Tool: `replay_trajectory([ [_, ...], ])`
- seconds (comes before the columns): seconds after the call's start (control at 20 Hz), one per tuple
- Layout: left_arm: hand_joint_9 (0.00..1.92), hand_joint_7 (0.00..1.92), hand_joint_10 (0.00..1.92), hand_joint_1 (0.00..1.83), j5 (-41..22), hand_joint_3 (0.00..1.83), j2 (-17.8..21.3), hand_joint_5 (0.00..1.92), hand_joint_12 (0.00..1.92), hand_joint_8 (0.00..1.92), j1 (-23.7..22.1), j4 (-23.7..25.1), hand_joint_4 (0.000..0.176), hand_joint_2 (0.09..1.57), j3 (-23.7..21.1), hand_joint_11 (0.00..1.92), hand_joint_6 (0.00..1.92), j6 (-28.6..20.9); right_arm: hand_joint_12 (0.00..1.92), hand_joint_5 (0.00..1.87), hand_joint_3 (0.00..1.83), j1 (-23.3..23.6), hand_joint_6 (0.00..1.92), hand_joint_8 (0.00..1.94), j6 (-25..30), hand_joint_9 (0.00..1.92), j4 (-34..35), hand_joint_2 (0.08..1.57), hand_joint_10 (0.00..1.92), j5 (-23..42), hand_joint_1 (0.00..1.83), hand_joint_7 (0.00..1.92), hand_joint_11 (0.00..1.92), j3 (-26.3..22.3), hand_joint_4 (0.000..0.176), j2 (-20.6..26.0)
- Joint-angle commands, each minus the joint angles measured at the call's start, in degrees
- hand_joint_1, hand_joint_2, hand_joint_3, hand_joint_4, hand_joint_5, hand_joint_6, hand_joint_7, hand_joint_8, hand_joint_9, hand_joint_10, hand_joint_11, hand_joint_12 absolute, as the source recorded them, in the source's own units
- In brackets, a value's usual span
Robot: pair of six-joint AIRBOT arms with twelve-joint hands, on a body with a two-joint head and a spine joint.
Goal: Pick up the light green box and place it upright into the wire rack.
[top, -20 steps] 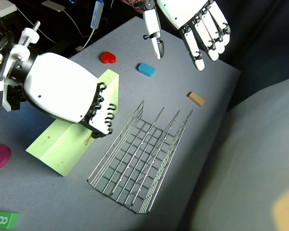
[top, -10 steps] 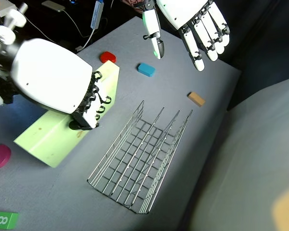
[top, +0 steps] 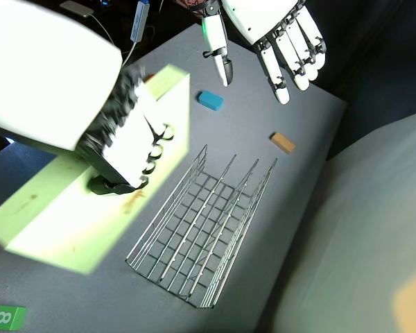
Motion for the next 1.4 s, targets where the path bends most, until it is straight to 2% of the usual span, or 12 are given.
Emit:
replay_trajectory([
  [0.0, 0.19, 0.22, 0.00, 0.16, -1.6, 0.00, 0.3, 0.27, 0.58, 0.00, -0.2, 4.2, 0.116, 1.21, 0.0, 0.00, 0.00, 0.3, 1.32, 0.82, 0.00, 0.9, 1.10, 1.21, -0.5, 0.89, -3.2, 1.17, 1.00, 3.8, 1.21, 0.94, 0.81, 0.5, 0.000, -0.3],
  [0.2, 0.19, 0.23, 0.00, 0.16, -1.4, 0.00, 0.3, 0.27, 0.58, 0.00, -0.2, 4.2, 0.117, 1.21, 0.0, 0.00, 0.00, 0.3, 1.32, 0.82, 0.00, 1.5, 1.10, 1.22, -3.0, 0.89, -3.2, 1.17, 1.00, 4.8, 1.21, 0.94, 0.81, 4.2, 0.000, -3.4],
  [0.45, 0.19, 0.22, 0.00, 0.16, -1.4, 0.00, 0.3, 0.27, 0.56, 0.00, -0.3, 4.2, 0.116, 1.21, -0.1, 0.00, 0.00, 0.3, 1.32, 0.82, 0.00, -0.2, 1.10, 1.22, -3.1, 0.89, -3.2, 1.17, 1.00, 5.8, 1.21, 0.94, 0.81, 8.9, 0.000, -7.7],
  [0.65, 0.18, 0.22, 0.00, 0.16, -1.4, 0.00, 0.3, 0.27, 0.56, 0.00, -0.4, 4.1, 0.116, 1.21, -0.3, 0.00, 0.00, 0.3, 1.32, 0.82, 0.00, -2.4, 1.10, 1.22, -3.0, 0.89, -3.4, 1.17, 1.00, 5.7, 1.21, 0.94, 0.81, 10.3, 0.000, -9.6],
  [0.8, 0.18, 0.22, 0.00, 0.16, -1.4, 0.00, 0.3, 0.27, 0.55, 0.00, -0.4, 3.7, 0.115, 1.21, -0.3, 0.00, 0.00, 0.3, 1.32, 0.82, 0.00, -4.3, 1.10, 1.22, 0.0, 0.89, -7.3, 1.17, 1.00, 5.9, 1.21, 0.94, 0.81, 10.9, 0.000, -10.8],
  [0.95, 0.18, 0.22, 0.00, 0.15, -1.4, 0.00, 0.3, 0.27, 0.55, 0.00, -0.4, 3.3, 0.115, 1.21, -0.3, 0.00, 0.00, 0.3, 1.31, 0.82, 0.00, -5.4, 1.09, 1.23, 0.6, 0.88, -7.3, 1.17, 1.00, 5.9, 1.21, 0.94, 0.80, 12.7, 0.000, -12.3],
  [1.1, 0.18, 0.22, 0.00, 0.15, -1.4, 0.00, 0.3, 0.27, 0.55, 0.00, -0.5, 3.2, 0.115, 1.21, -0.3, 0.00, 0.00, 0.3, 1.32, 0.82, 0.00, -6.1, 1.09, 1.23, 0.5, 0.88, -3.9, 1.17, 1.00, 6.2, 1.21, 0.93, 0.81, 14.7, 0.000, -13.4],
  [1.35, 0.18, 0.22, 0.00, 0.14, -1.1, 0.00, 0.3, 0.27, 0.55, 0.00, -0.6, 3.2, 0.114, 1.21, -0.3, 0.00, 0.00, 0.3, 1.32, 0.82, 0.00, -8.1, 1.09, 1.23, 1.8, 0.88, -4.5, 1.17, 1.01, 7.1, 1.21, 0.94, 0.81, 15.9, 0.000, -14.2],
])
